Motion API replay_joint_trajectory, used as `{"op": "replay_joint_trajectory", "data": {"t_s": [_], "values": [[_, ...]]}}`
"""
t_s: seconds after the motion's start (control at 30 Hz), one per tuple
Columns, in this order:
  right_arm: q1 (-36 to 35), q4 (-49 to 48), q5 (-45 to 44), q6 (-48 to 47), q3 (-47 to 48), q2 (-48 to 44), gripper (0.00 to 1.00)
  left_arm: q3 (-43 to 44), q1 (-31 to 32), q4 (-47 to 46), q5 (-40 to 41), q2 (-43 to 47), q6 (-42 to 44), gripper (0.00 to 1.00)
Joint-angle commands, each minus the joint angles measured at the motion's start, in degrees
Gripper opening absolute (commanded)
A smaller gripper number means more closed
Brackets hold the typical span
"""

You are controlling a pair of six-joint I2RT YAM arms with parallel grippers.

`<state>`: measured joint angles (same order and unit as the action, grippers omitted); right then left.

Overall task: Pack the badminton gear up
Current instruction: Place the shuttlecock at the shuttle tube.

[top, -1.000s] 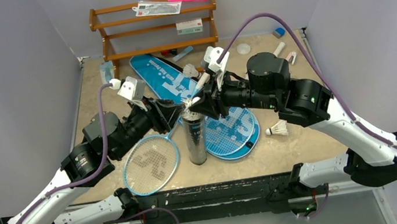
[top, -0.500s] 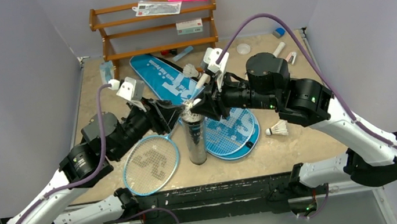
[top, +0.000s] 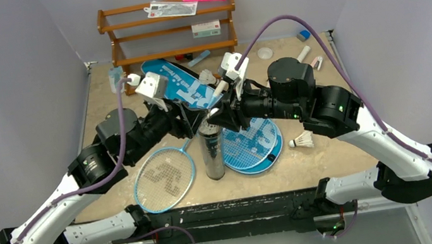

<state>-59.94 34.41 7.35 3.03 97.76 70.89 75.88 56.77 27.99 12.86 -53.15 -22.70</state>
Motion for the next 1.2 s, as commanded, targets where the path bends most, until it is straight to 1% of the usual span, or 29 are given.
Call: {"op": "replay_joint_trajectory", "data": {"t_s": [0.0,0.13,0.27,0.43,0.53,0.67,0.8,0.93,1.07,1.17], "values": [[-0.1,1.4,2.2,0.7,0.9,0.2,0.31,2.5,0.3,-0.7,1.0,-1.7,2.8,0.60],[-0.2,1.2,2.3,0.7,0.8,0.3,0.31,3.8,0.3,-0.4,1.9,-3.9,3.8,0.60],[-0.2,1.4,2.0,0.7,1.0,0.4,0.30,4.6,0.3,1.4,-0.2,-4.6,4.1,0.59],[-0.2,1.3,1.5,0.7,1.2,0.6,0.31,5.9,0.3,7.1,-0.8,-3.9,3.9,0.56],[-0.1,1.6,1.4,0.7,1.3,0.9,0.30,6.7,0.3,9.5,-1.2,-3.0,4.9,0.55],[-0.2,1.4,1.3,0.6,1.2,1.0,0.30,9.7,0.3,15.7,-0.3,-4.8,6.1,0.55],[-0.2,1.0,1.1,0.6,1.0,1.1,0.30,10.9,0.3,19.0,-0.1,-6.8,6.3,0.55],[-0.2,0.9,1.3,0.6,1.2,1.3,0.30,10.7,0.3,18.5,0.6,-6.6,5.9,0.55],[-0.1,1.4,1.7,0.3,2.5,2.4,0.31,10.2,0.3,15.7,2.4,-4.9,5.0,0.58],[-0.2,2.3,1.3,0.1,3.1,3.3,0.31,9.2,0.3,12.3,3.5,-2.0,3.9,0.60]]}}
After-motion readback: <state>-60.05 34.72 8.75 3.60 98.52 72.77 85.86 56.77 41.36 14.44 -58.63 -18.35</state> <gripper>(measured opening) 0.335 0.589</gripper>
